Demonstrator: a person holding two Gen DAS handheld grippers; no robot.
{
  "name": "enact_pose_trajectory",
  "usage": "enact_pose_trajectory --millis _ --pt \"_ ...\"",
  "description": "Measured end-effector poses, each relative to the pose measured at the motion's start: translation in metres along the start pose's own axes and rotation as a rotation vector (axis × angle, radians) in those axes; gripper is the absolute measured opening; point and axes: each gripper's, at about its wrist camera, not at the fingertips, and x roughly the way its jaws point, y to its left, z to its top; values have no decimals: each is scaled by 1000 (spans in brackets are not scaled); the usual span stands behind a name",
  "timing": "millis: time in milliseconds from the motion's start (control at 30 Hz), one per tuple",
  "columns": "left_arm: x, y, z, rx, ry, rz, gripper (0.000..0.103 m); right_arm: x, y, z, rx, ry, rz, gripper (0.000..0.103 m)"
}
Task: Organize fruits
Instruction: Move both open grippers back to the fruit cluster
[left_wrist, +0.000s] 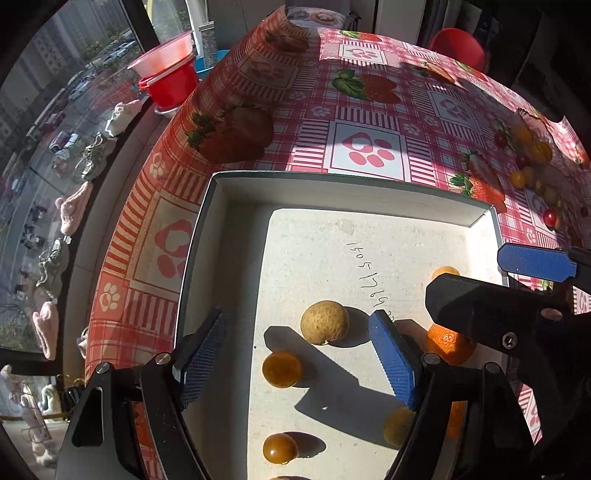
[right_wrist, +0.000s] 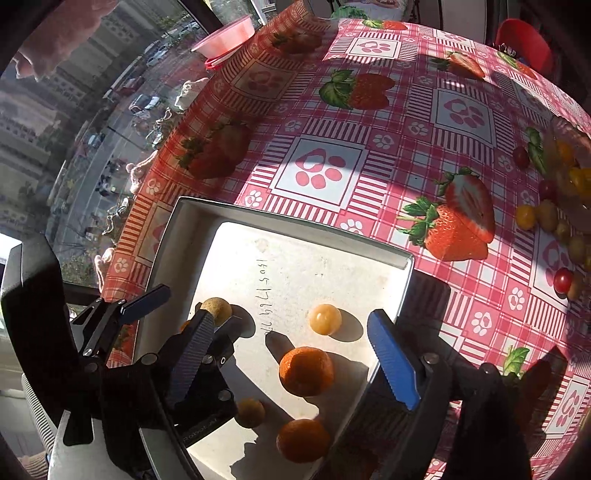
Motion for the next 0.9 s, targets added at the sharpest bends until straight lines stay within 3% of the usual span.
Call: enact_pose_trajectory --millis 333,900 --pt "-14 -17 -11 42 16 -5 80 -35 -41 -25 116 -46 -21 88" --pt "-47 -106 -4 207 -43 -52 80 -80 -143 -100 323 -42 -147 88"
